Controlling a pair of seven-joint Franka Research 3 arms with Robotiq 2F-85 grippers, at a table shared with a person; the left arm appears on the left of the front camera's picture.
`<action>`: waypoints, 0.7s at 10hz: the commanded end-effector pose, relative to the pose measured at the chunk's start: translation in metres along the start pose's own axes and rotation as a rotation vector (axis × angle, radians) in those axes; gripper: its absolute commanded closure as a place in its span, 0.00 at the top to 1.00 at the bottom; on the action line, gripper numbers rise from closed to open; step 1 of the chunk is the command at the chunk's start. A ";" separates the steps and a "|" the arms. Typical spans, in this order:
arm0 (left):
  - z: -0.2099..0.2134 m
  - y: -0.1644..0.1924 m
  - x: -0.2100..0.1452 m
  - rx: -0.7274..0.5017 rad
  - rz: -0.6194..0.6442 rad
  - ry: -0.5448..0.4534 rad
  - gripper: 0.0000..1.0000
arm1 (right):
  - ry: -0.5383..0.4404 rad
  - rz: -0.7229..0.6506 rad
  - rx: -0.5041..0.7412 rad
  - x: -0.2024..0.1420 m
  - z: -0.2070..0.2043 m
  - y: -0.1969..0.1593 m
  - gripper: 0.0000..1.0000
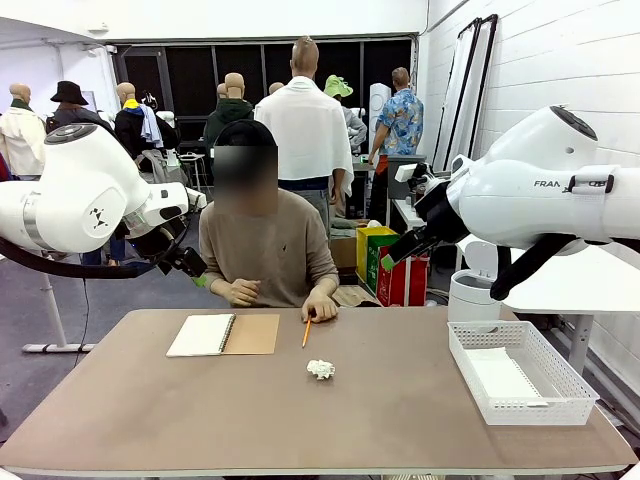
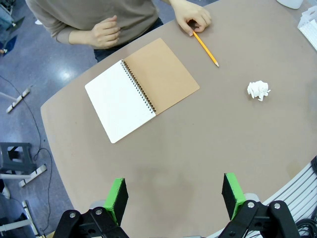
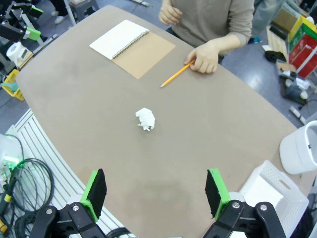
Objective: Sort the paper based on its condition.
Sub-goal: If a person hands you a paper, place it in the Organizing basket , and if it's crumpled, put it in the Trash can.
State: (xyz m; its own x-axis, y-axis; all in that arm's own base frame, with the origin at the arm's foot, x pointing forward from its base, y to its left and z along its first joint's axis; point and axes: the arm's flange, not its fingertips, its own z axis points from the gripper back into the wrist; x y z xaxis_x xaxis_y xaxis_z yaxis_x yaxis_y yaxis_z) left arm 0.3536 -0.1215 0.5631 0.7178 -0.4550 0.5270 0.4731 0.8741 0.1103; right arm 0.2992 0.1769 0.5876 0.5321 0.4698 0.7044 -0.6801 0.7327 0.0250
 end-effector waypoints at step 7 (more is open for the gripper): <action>0.000 0.001 -0.001 0.002 -0.003 0.000 1.00 | 0.125 0.135 -0.013 0.029 -0.081 0.011 1.00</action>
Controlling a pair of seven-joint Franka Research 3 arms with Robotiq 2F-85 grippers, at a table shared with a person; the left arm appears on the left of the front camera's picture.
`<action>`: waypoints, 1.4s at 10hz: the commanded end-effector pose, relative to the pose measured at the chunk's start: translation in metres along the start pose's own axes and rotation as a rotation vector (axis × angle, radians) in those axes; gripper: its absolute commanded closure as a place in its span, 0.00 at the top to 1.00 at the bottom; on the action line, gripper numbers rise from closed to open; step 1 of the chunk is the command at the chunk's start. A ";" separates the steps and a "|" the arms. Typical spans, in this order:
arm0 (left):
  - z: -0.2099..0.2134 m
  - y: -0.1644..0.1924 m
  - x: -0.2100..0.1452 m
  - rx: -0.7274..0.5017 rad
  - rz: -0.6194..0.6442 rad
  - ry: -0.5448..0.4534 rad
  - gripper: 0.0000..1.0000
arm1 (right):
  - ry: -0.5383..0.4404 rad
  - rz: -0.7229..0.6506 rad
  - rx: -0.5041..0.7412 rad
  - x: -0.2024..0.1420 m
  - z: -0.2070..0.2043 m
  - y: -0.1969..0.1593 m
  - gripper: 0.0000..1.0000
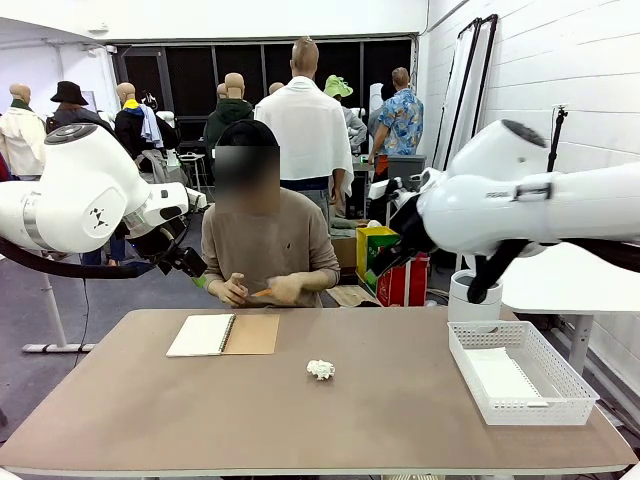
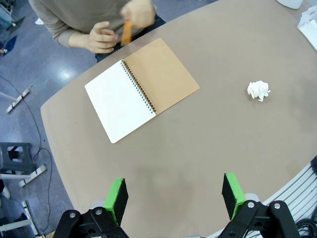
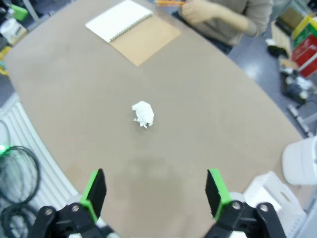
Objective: Sort the paper based on its condition.
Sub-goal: If a person hands you a paper, place it in the Organizing basket , and if it's crumpled, put it in the Trash can.
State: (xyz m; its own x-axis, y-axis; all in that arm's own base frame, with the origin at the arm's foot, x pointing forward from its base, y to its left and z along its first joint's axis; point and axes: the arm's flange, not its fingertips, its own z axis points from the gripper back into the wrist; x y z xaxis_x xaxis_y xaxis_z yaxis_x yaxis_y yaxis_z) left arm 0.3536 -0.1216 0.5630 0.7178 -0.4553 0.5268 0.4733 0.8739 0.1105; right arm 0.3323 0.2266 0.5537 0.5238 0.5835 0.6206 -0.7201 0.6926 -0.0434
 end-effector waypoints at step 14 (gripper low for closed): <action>0.000 0.002 -0.001 0.002 -0.002 0.000 1.00 | 0.132 0.122 0.043 0.012 -0.128 0.005 1.00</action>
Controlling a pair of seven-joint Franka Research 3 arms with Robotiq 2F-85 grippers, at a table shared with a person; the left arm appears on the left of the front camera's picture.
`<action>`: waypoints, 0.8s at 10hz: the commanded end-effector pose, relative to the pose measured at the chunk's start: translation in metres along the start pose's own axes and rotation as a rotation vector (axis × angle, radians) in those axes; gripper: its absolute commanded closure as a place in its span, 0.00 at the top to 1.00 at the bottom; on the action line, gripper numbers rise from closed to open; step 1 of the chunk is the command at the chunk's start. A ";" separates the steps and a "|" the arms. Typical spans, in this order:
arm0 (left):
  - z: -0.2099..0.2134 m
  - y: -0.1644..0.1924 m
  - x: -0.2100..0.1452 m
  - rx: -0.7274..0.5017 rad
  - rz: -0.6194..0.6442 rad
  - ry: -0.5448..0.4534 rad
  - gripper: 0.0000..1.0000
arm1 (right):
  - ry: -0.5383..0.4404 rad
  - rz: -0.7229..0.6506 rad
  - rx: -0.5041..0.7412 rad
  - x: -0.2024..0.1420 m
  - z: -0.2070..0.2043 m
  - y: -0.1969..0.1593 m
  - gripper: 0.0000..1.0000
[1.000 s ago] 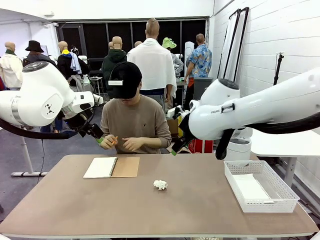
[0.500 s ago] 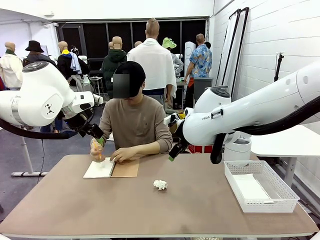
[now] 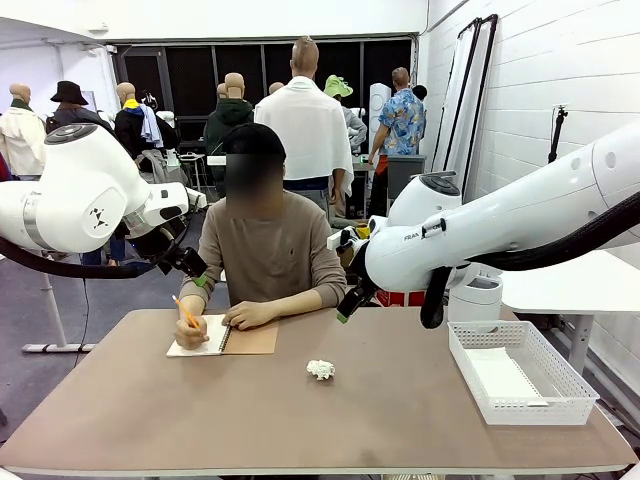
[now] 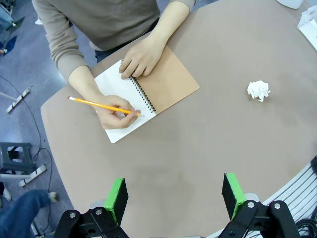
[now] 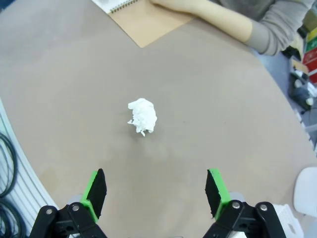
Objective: Sort the paper based on its condition.
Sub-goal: If a person hands you a paper, place it in the Organizing basket , and if it's crumpled, put it in the Trash can.
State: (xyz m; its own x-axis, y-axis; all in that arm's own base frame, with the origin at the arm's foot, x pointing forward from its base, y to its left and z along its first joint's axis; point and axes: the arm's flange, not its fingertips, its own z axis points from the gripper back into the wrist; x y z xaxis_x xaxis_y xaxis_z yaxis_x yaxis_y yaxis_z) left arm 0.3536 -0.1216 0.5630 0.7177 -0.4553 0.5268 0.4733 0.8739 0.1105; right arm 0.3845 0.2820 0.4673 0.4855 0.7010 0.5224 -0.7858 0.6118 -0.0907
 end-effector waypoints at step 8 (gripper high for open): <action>0.000 0.002 -0.001 0.002 -0.002 0.000 1.00 | 0.153 0.126 0.166 0.019 -0.134 -0.006 1.00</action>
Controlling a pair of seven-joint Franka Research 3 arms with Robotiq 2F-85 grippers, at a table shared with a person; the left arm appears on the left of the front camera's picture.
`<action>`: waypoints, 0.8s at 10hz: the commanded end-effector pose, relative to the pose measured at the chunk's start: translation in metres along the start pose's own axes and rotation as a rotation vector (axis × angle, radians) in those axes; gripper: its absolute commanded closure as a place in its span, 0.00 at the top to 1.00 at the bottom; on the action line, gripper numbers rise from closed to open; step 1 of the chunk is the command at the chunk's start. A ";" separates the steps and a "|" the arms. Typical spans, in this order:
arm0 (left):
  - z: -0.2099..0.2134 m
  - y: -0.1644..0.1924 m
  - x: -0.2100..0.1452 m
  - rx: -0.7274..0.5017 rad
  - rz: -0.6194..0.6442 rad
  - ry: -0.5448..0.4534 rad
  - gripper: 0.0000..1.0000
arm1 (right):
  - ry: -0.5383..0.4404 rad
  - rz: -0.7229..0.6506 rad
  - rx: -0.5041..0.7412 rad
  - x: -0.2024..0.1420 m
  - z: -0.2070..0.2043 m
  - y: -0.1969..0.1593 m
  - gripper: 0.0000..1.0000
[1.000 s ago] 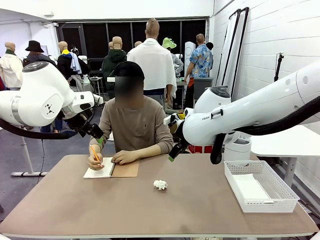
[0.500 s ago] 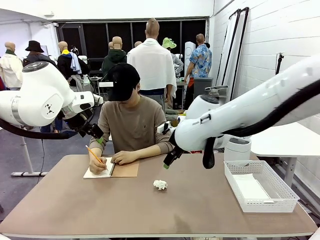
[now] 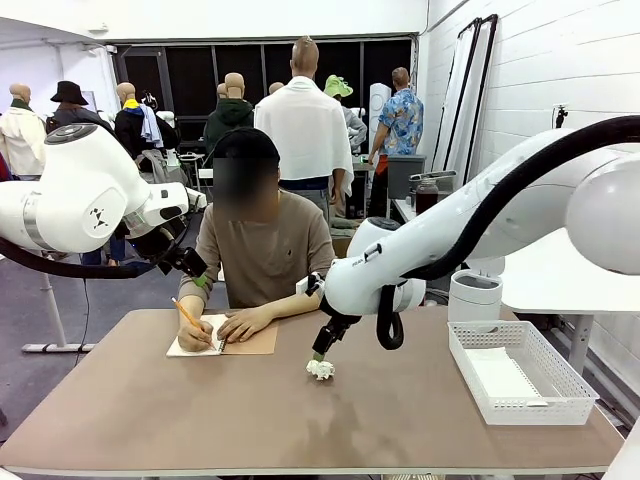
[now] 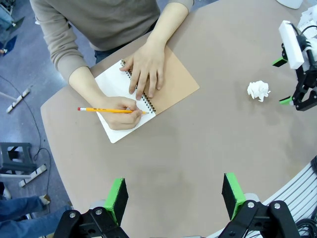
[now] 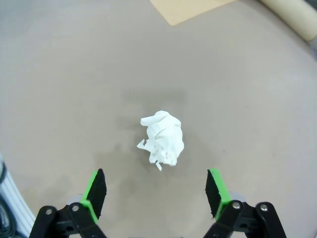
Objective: Sort the paper based on its condition.
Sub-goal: If a person hands you a paper, place it in the Organizing basket , and if it's crumpled, put it in the Trash can.
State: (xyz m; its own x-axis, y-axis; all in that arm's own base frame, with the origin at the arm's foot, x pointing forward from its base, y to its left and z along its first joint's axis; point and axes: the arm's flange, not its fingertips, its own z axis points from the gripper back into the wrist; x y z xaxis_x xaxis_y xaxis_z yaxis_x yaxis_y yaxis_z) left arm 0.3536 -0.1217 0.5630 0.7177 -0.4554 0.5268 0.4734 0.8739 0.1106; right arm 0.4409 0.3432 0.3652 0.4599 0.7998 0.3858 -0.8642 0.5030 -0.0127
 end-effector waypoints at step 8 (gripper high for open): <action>0.000 0.002 -0.001 0.001 -0.002 0.000 1.00 | 0.100 0.101 0.102 0.011 -0.052 -0.027 1.00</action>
State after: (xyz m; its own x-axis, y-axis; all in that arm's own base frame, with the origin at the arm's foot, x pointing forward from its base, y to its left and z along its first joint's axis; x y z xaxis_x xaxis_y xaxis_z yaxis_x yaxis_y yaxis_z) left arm 0.3536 -0.1217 0.5630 0.7177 -0.4554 0.5268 0.4733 0.8739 0.1106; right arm 0.4749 0.3531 0.3185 0.3961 0.8644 0.3097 -0.9136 0.4048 0.0386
